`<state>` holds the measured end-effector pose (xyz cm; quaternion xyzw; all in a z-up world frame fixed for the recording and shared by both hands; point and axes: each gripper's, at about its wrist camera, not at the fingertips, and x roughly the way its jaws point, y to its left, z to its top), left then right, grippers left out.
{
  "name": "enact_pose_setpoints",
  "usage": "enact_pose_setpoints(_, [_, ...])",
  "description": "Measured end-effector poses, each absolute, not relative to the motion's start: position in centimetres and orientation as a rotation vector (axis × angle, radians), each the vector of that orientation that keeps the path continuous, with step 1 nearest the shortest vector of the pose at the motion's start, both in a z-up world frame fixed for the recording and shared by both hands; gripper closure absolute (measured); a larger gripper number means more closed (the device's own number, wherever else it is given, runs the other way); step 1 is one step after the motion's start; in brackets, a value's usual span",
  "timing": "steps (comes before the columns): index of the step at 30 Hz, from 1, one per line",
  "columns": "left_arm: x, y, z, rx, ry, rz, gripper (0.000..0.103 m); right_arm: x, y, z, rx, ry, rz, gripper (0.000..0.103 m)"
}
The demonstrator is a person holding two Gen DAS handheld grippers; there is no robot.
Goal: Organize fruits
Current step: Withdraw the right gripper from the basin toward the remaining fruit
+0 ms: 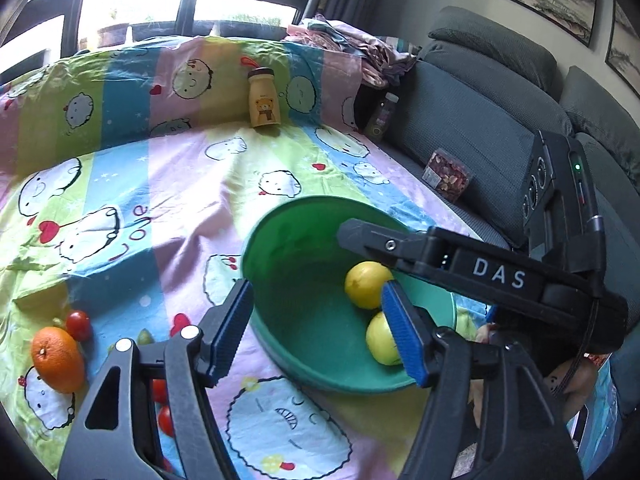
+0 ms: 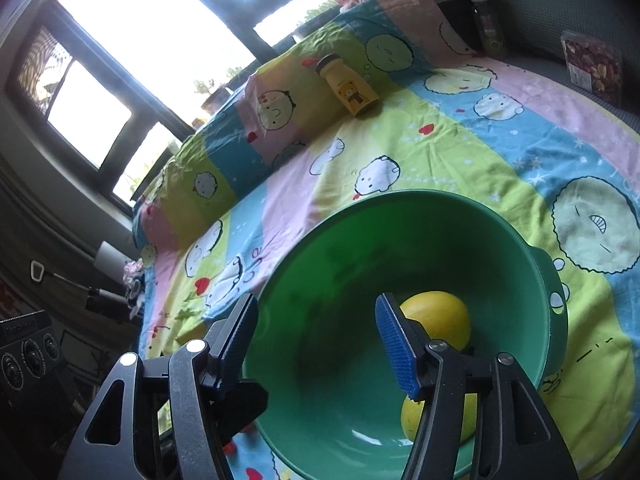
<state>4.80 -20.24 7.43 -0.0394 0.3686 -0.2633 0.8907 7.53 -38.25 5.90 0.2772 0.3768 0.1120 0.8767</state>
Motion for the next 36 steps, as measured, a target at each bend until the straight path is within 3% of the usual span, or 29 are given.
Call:
enact_pose_setpoints(5, [3.3, -15.5, 7.8, -0.103, 0.746, -0.425, 0.034, 7.2, -36.1, 7.1, 0.538, 0.763, 0.283, 0.032])
enact_pose_setpoints(17, [1.0, -3.8, 4.7, -0.275, 0.793, -0.176, 0.029, 8.0, -28.2, 7.1, 0.398, 0.851, 0.399, 0.031])
enact_pose_setpoints(32, [2.4, -4.9, 0.4, -0.362, 1.016, -0.388, 0.036, 9.8, -21.1, 2.7, 0.302, 1.046, 0.513, 0.031])
enact_pose_setpoints(36, [2.5, -5.6, -0.8, -0.396, 1.111, -0.451, 0.037, 10.0, -20.4, 1.7, 0.277, 1.089, 0.511, 0.037])
